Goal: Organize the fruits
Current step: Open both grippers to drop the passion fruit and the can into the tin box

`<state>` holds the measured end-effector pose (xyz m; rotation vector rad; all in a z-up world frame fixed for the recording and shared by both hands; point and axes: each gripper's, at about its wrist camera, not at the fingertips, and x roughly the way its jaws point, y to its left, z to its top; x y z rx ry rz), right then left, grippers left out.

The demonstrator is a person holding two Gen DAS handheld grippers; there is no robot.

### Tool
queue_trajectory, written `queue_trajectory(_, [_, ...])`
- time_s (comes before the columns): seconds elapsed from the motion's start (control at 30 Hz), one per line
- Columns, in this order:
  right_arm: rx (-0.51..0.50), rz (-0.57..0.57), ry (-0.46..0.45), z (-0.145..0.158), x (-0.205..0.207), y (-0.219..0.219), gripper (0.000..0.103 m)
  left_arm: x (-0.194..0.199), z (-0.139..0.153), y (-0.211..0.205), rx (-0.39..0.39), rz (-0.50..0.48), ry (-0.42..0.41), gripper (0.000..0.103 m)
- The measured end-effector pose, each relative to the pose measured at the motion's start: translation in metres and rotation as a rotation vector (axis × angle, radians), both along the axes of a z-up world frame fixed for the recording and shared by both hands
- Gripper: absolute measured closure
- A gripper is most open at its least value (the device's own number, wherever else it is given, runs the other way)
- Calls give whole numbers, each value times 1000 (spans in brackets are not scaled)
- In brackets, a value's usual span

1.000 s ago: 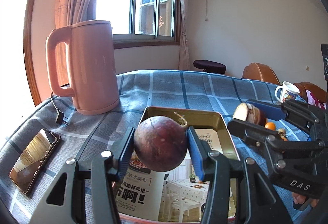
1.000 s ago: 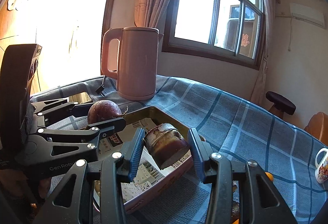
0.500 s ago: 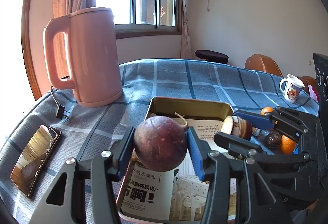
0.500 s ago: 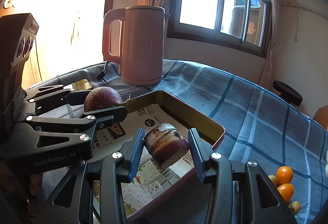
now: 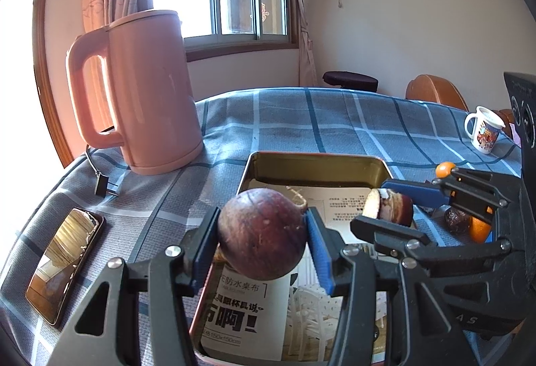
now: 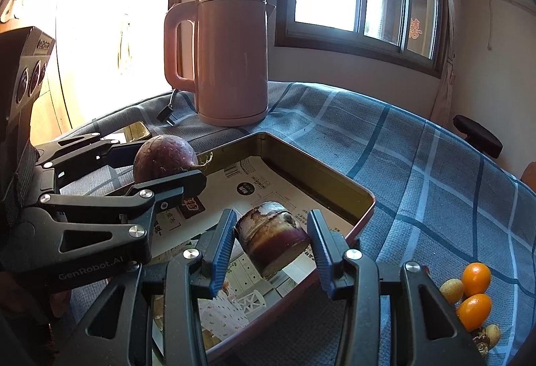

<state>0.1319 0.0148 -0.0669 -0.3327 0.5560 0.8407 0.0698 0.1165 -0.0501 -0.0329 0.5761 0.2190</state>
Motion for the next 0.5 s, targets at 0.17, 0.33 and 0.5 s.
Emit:
queue_trajectory(0.17, [6,7,16,-1,2,-1,56,0,0,0,6,6,0,50])
queue_trajectory(0.33, [32,-13,18,2,4,-6,40,-5,3,4,0,31,-23,42])
queue_trajectory(0.5, [61,-42,-26,7,-2,-14,38,-13,8,1,-7,37,-78,34])
